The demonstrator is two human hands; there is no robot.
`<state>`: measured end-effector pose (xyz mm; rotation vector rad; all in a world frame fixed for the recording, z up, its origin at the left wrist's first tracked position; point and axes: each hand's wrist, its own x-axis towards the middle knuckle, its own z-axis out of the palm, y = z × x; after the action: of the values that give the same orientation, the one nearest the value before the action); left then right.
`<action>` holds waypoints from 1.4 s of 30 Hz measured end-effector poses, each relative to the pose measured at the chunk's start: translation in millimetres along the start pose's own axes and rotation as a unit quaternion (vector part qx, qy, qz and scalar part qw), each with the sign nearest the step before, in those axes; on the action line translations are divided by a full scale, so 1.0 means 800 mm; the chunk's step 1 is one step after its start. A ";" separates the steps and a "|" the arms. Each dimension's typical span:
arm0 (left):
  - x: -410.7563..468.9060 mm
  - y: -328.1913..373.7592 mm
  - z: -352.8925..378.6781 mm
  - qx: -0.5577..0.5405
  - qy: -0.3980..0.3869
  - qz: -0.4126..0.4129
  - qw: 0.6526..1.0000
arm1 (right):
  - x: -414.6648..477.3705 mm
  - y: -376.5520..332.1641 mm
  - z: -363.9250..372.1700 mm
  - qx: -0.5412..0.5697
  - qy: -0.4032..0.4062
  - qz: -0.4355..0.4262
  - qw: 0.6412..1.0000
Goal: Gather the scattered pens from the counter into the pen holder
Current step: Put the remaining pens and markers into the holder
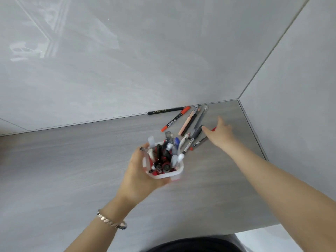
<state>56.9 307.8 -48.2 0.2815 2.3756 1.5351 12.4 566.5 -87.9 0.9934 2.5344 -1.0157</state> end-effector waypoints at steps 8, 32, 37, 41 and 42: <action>0.001 -0.025 -0.068 0.053 0.107 -0.062 0.991 | 0.013 -0.015 0.031 -0.112 -0.018 0.024 0.993; 0.016 -0.053 -0.074 0.017 0.076 -0.100 0.992 | -0.173 -0.182 0.040 0.256 0.006 -0.505 0.824; 0.015 -0.054 -0.075 0.007 0.071 -0.098 0.993 | -0.169 -0.180 0.081 0.210 -0.056 -0.480 0.850; 0.016 -0.052 -0.076 0.007 0.063 -0.102 0.993 | -0.163 -0.171 0.062 0.211 -0.058 -0.512 0.830; 0.016 -0.052 -0.076 0.010 0.061 -0.101 0.993 | -0.162 -0.167 0.057 0.219 -0.057 -0.520 0.824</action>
<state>23.3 243.0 -64.3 -0.0508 2.4259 1.4732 17.8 398.9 5.6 -0.5572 2.7276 -1.8804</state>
